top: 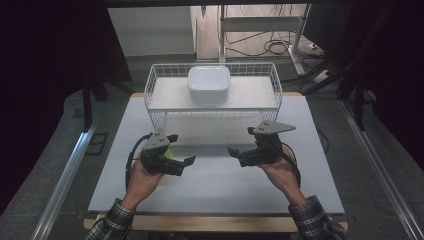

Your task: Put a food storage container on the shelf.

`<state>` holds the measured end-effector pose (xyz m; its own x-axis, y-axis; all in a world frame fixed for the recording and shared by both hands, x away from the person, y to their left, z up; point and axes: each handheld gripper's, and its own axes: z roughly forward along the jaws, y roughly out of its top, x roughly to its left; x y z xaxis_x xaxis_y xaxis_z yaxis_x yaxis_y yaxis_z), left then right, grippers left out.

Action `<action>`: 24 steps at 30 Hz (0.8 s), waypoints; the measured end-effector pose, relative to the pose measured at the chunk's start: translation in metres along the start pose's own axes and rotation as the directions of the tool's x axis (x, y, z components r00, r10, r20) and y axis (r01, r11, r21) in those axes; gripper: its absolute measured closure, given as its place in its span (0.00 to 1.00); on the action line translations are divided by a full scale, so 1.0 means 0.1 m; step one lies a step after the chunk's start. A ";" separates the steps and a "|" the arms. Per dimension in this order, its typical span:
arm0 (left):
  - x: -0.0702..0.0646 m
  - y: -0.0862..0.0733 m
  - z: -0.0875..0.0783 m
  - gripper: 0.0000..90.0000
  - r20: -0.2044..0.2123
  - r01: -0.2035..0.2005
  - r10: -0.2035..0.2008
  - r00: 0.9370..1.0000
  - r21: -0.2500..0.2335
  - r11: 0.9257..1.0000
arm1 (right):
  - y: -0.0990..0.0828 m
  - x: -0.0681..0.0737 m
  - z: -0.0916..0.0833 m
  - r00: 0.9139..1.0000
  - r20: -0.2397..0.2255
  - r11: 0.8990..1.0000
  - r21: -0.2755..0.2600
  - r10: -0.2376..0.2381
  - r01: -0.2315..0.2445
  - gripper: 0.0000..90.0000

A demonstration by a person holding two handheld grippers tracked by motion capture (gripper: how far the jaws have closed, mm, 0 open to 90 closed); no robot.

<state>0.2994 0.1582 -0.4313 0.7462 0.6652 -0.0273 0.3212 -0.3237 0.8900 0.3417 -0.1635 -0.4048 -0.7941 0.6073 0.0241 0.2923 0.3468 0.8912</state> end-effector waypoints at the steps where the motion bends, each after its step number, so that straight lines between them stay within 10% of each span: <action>1: -0.01 -0.02 0.00 0.07 0.001 0.001 -0.001 1.000 0.003 1.000 | -0.03 0.01 0.01 1.000 -0.001 1.000 0.007 -0.001 0.001 0.01; 24: -0.18 -0.57 0.06 0.04 -0.012 0.022 -0.021 1.000 0.046 0.999 | -0.59 0.06 -0.04 0.999 -0.023 0.998 0.050 0.045 -0.044 0.01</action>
<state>0.2709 0.1610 -0.4840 0.7320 0.6801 -0.0407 0.3641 -0.3400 0.8671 0.3176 -0.1836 -0.4556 -0.7919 0.6061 0.0749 0.3532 0.3546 0.8657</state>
